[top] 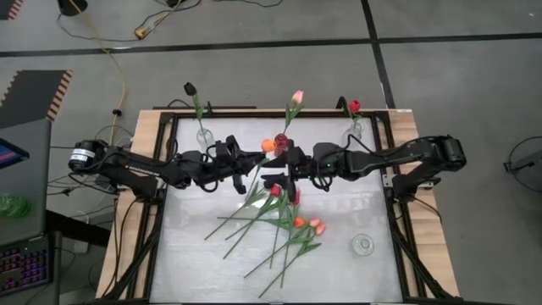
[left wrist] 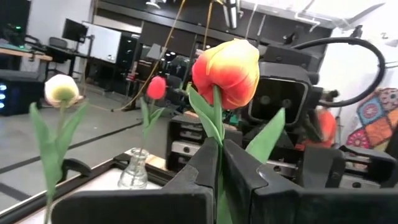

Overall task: Sort flowers into vase by color
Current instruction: Put the top orange flower into the bottom transparent vase

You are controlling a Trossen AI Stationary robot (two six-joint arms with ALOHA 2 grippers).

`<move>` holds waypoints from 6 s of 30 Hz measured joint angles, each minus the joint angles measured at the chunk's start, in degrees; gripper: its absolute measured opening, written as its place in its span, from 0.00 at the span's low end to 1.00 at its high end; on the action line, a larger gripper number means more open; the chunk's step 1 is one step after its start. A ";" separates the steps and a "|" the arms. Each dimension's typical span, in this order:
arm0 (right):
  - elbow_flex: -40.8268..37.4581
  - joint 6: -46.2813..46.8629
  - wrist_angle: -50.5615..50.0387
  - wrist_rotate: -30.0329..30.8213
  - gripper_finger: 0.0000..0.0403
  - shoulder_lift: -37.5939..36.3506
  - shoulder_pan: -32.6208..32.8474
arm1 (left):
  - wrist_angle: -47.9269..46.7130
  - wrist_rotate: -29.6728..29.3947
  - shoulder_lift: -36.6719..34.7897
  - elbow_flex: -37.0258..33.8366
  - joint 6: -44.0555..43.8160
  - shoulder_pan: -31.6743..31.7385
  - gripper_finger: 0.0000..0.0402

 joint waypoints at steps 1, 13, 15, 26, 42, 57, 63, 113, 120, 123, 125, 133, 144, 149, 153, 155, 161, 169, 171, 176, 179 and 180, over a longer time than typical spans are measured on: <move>0.00 -0.23 0.15 0.04 0.49 0.00 0.02 | 0.21 0.31 0.00 0.00 0.00 -0.09 0.00; 0.00 -0.28 -5.70 2.96 0.47 -0.29 0.61 | 0.29 0.98 0.02 0.00 0.24 -0.48 0.00; -0.02 -0.25 -7.40 3.07 0.46 -0.28 0.59 | 0.25 1.00 0.02 0.00 0.26 -0.48 0.00; -0.02 -0.30 -3.40 3.02 0.42 -0.28 0.08 | 0.25 0.91 0.02 0.00 0.15 -0.48 0.00; -0.02 -0.47 1.97 2.65 0.37 -0.07 -1.27 | 0.25 0.84 0.02 0.00 0.02 -0.46 0.00; -0.02 -3.28 2.00 2.64 0.11 -0.07 -1.27 | 0.25 0.78 0.02 0.00 0.04 -0.46 0.00; -0.02 -3.28 1.94 2.64 0.05 -0.07 -1.23 | 0.26 0.78 0.02 0.00 0.26 -0.46 0.02; 0.00 15.19 -61.50 16.11 0.06 -48.38 42.65 | -5.41 3.80 -0.04 0.02 2.99 -0.43 0.33; 0.00 15.18 -66.66 16.87 0.06 -49.04 46.62 | -5.41 3.75 -0.04 0.02 2.86 -0.43 0.33; 0.00 15.20 -68.45 16.96 0.06 -49.00 47.25 | -5.41 3.75 -0.04 0.00 2.80 -0.43 0.33; 0.00 15.19 -68.91 17.56 0.06 -48.94 47.47 | -5.41 3.74 -0.04 0.01 2.79 -0.43 0.33; 0.00 15.21 -67.90 17.90 0.06 -47.67 47.41 | -5.41 3.75 -0.04 0.02 2.78 -0.43 0.33; 0.00 15.24 -67.92 17.94 0.06 -41.47 47.38 | -5.41 3.75 -0.04 0.02 2.78 -0.43 0.33; 0.00 15.90 -67.93 17.58 0.06 -39.45 47.38 | -5.41 3.75 -0.04 0.01 2.75 -0.43 0.33; 0.00 19.78 -68.02 16.12 0.09 -39.19 47.38 | -5.41 3.75 -0.04 0.01 2.75 -0.43 0.33; 0.00 21.37 -68.09 15.23 0.11 -39.19 47.38 | -5.41 3.75 -0.04 0.01 2.75 -0.43 0.33; 0.00 21.62 -68.52 14.62 0.12 -39.19 47.36 | -5.40 3.75 -0.04 0.02 2.75 -0.43 0.33; 0.00 21.36 -68.94 14.62 0.13 -39.19 47.37 | -5.39 3.75 -0.05 0.00 2.71 -0.43 0.33; 0.00 21.34 -68.94 14.64 0.13 -39.19 47.38 | -5.41 3.75 -0.04 0.00 2.23 -0.43 0.33; 0.00 21.38 -68.90 14.64 0.19 -39.19 47.27 | -5.39 3.75 -0.04 0.00 1.66 -0.43 0.33; 0.00 21.60 -69.00 14.64 0.24 -39.19 46.84 | -5.39 3.75 -0.04 0.00 1.66 -0.43 0.33; 0.00 21.60 -69.22 14.64 0.26 -39.19 46.84 | -5.39 3.75 -0.04 0.00 1.66 -0.43 0.33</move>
